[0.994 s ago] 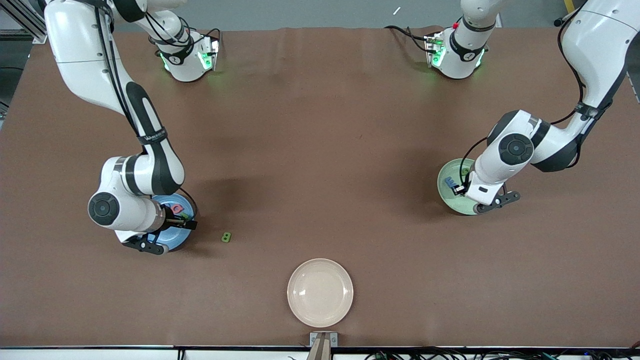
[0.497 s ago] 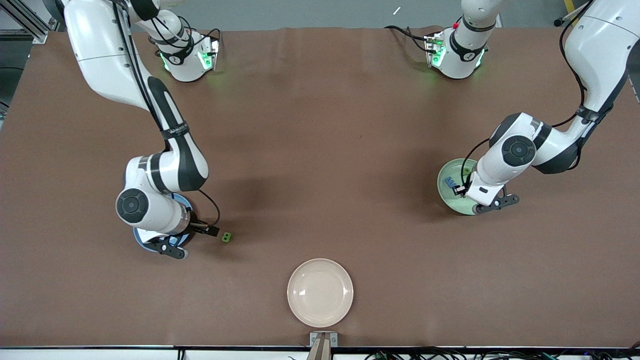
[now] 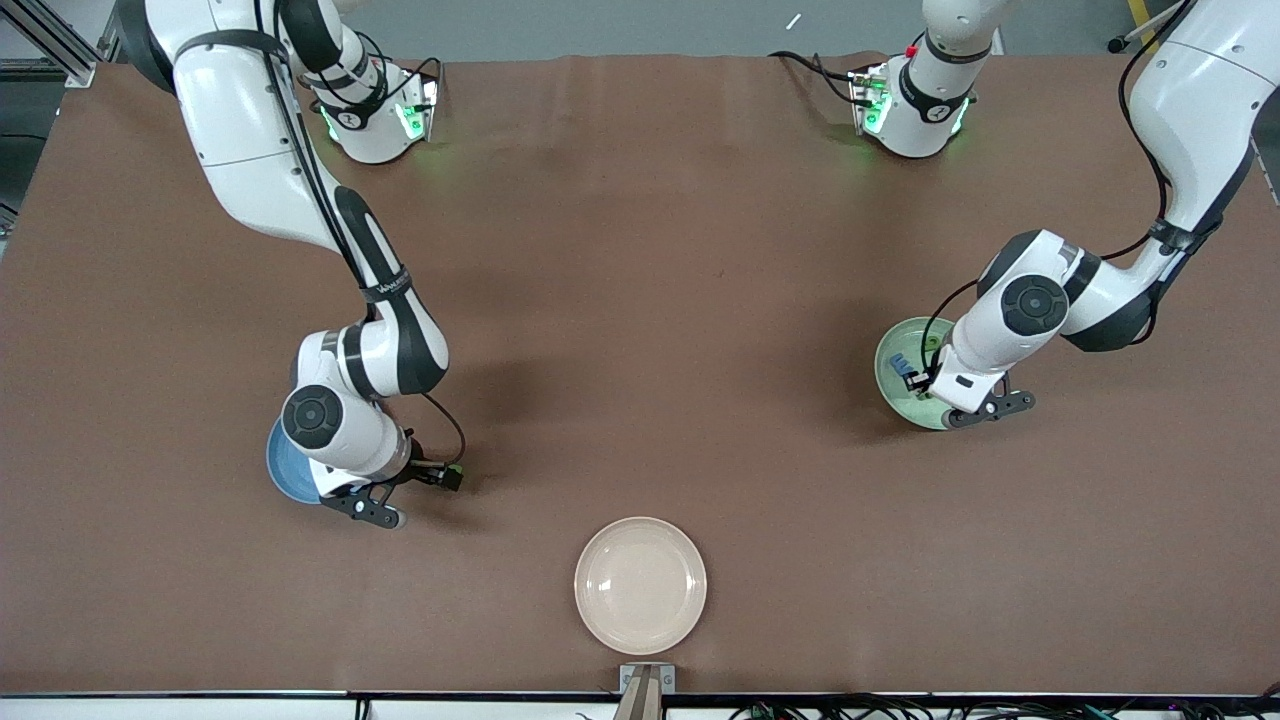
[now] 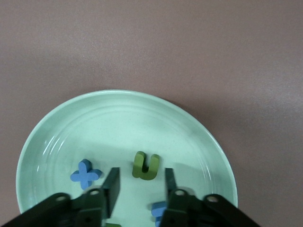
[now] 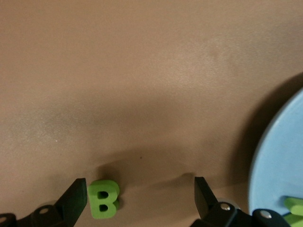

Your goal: Sort uppercase to blue plate, lowercase to green plate

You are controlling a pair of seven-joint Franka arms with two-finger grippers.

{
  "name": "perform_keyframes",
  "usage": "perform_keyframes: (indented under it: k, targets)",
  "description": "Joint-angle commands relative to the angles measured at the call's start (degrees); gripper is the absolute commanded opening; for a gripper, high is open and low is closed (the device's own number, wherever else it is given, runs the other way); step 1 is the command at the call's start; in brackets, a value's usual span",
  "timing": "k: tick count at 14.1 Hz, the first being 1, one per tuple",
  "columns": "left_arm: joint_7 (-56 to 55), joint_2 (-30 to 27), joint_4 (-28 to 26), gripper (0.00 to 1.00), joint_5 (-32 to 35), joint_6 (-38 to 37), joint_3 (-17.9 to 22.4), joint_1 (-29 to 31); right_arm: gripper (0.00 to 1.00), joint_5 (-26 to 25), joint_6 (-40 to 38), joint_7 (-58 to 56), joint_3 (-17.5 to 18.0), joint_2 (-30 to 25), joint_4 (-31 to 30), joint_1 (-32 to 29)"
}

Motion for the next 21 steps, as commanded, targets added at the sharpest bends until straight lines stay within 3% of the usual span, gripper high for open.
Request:
perform_keyframes:
  k: [1,4,7,13,17,18,21]
  targets:
    - [-0.2,-1.3,0.7,0.99,1.1,-1.7,-0.6,0.4,0.99,0.2,1.6,1.0,-0.1,1.3,1.7,0.8]
    - [-0.2,-1.3,3.1,0.99,0.8,-5.6,-2.0,0.2,0.92,0.3,3.6,1.1,-0.1,2.2,1.7,1.8]
    - [-0.2,-1.3,6.0,0.99,0.0,-9.7,-3.1,0.2,0.8,0.7,4.8,1.3,-0.1,2.4,1.5,2.2]
    - [1.2,-0.7,8.3,0.99,-0.6,-10.2,-2.9,-0.2,0.66,0.8,4.3,2.2,0.0,2.4,1.2,3.0]
    - [12.6,-2.8,10.6,0.99,-12.3,-10.2,-2.1,-1.1,0.6,0.7,4.0,4.0,0.0,2.1,1.0,3.7]
    - [15.3,-3.7,10.6,0.99,-15.6,-9.9,0.0,-2.5,0.59,0.7,3.4,3.9,-0.1,2.1,0.9,3.6]
    - [23.6,-8.7,11.6,0.99,-27.0,-9.7,12.1,-13.1,0.53,0.4,1.4,3.3,-0.2,1.9,1.0,3.1]
